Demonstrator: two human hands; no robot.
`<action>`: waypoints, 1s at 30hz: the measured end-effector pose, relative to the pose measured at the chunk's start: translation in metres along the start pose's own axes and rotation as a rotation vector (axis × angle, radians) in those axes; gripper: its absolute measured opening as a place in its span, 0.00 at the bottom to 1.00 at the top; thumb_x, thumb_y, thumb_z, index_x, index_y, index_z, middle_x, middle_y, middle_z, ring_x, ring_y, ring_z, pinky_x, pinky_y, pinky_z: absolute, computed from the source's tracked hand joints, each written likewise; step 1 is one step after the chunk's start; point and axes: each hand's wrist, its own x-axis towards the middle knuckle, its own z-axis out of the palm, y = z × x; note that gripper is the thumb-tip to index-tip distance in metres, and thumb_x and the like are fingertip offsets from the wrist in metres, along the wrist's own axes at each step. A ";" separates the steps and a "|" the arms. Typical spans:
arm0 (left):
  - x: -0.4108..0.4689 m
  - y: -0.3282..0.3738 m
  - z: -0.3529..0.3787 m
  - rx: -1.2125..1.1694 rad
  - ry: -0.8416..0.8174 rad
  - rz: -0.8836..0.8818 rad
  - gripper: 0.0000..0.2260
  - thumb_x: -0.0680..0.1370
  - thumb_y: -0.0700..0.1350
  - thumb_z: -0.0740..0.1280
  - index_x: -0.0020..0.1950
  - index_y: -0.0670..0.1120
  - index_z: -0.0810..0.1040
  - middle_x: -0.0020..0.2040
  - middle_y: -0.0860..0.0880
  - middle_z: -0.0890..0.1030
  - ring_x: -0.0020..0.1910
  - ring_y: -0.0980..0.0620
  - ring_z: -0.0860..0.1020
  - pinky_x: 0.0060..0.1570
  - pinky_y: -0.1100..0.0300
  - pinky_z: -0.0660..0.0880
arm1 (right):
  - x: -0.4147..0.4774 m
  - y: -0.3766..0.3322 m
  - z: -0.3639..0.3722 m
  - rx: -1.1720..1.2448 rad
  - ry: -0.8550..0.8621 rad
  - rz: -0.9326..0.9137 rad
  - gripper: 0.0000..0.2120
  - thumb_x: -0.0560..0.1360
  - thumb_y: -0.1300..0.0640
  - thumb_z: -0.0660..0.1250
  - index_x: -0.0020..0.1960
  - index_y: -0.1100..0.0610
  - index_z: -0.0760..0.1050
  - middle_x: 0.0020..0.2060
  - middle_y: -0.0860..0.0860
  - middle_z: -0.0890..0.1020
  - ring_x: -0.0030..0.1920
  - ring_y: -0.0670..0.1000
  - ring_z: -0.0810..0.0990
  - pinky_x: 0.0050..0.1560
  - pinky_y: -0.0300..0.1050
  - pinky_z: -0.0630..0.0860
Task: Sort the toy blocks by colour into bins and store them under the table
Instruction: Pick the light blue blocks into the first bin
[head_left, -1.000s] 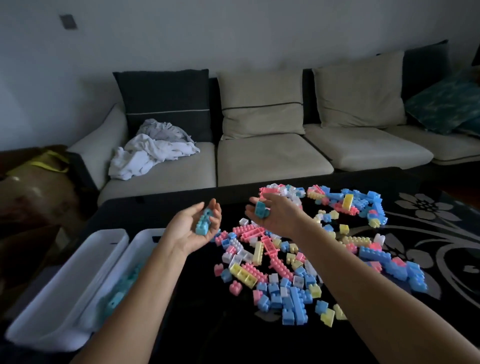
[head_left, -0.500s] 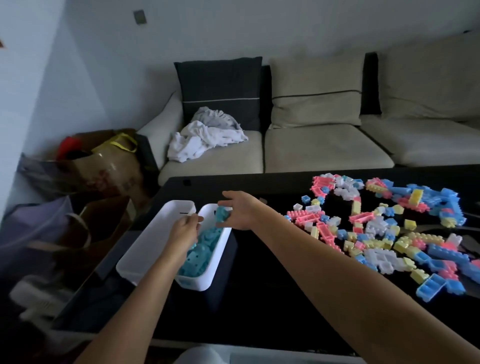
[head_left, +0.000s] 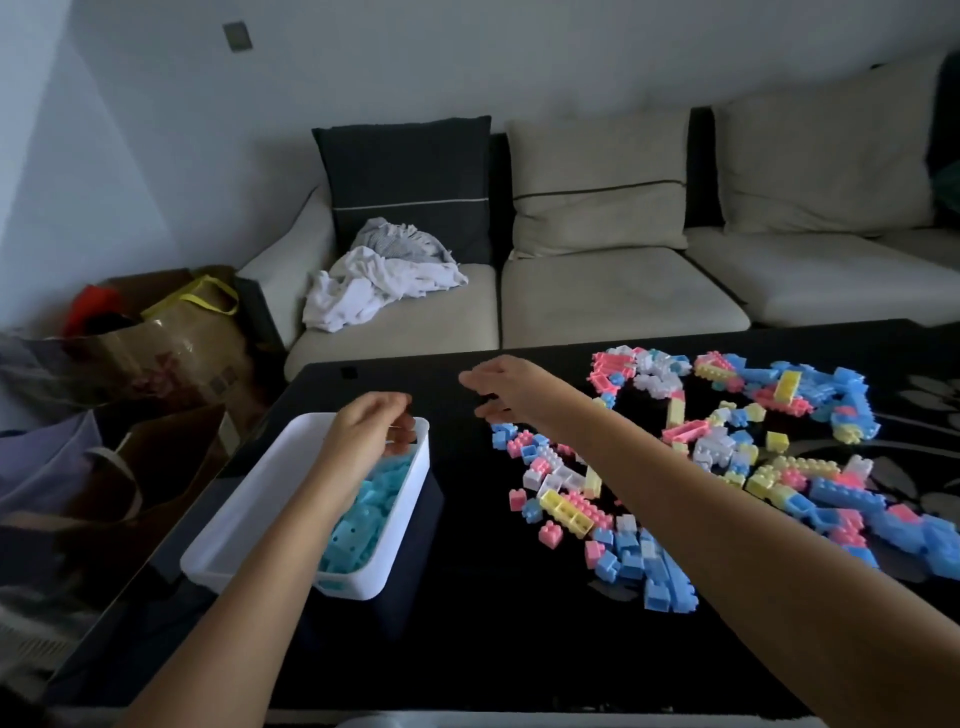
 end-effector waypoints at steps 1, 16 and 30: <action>-0.002 0.003 0.010 0.014 -0.049 0.015 0.07 0.80 0.41 0.62 0.46 0.45 0.78 0.37 0.45 0.78 0.35 0.50 0.77 0.34 0.64 0.77 | -0.001 0.004 -0.015 -0.080 0.051 -0.037 0.21 0.75 0.51 0.67 0.65 0.57 0.69 0.53 0.53 0.78 0.48 0.49 0.80 0.54 0.44 0.77; 0.005 -0.065 0.205 0.875 -0.657 0.330 0.23 0.80 0.54 0.59 0.74 0.51 0.62 0.76 0.52 0.60 0.75 0.53 0.56 0.74 0.51 0.52 | -0.030 0.151 -0.255 -0.811 0.493 0.154 0.24 0.78 0.55 0.61 0.73 0.58 0.62 0.71 0.57 0.66 0.68 0.58 0.68 0.63 0.48 0.68; 0.035 -0.054 0.262 0.831 -0.515 0.404 0.10 0.79 0.47 0.62 0.59 0.47 0.77 0.59 0.51 0.77 0.51 0.58 0.75 0.45 0.70 0.68 | 0.006 0.167 -0.264 -0.914 0.242 0.040 0.22 0.81 0.51 0.55 0.73 0.57 0.64 0.70 0.56 0.69 0.68 0.56 0.68 0.69 0.48 0.64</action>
